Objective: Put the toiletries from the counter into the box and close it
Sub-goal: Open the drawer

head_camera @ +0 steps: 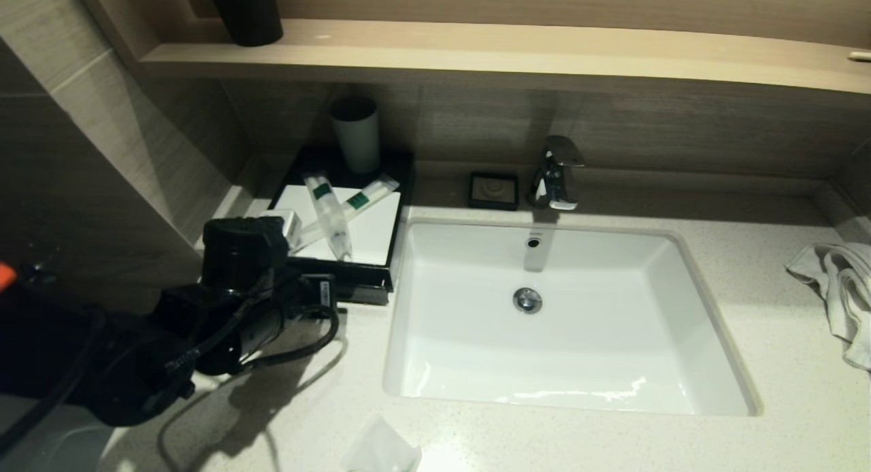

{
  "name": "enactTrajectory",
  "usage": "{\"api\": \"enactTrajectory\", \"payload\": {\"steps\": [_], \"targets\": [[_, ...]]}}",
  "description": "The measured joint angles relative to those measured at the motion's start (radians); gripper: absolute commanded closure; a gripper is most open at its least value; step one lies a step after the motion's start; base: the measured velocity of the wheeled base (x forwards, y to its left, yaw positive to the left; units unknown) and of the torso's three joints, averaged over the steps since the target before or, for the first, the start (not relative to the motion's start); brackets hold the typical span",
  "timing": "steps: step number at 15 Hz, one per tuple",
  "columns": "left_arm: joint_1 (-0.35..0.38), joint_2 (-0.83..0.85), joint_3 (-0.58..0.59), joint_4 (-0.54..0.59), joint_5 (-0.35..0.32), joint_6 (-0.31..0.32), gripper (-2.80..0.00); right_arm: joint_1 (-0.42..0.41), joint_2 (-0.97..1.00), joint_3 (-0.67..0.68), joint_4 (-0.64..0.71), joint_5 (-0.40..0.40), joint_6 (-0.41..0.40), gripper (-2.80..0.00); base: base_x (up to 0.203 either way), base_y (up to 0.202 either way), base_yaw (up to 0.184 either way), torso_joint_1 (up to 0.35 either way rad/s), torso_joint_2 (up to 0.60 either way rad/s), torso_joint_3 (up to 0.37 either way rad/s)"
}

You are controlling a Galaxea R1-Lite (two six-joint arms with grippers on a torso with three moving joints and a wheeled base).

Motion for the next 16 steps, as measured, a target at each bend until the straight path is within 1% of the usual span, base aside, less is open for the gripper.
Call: {"api": "enactTrajectory", "payload": {"steps": [16], "targets": [[0.010,0.018,0.014,0.017,-0.001,-0.004,0.00,0.000,0.000,0.000,0.000,0.000,0.000,0.00,0.000,0.000,0.000,0.000,0.00,0.000]]}}
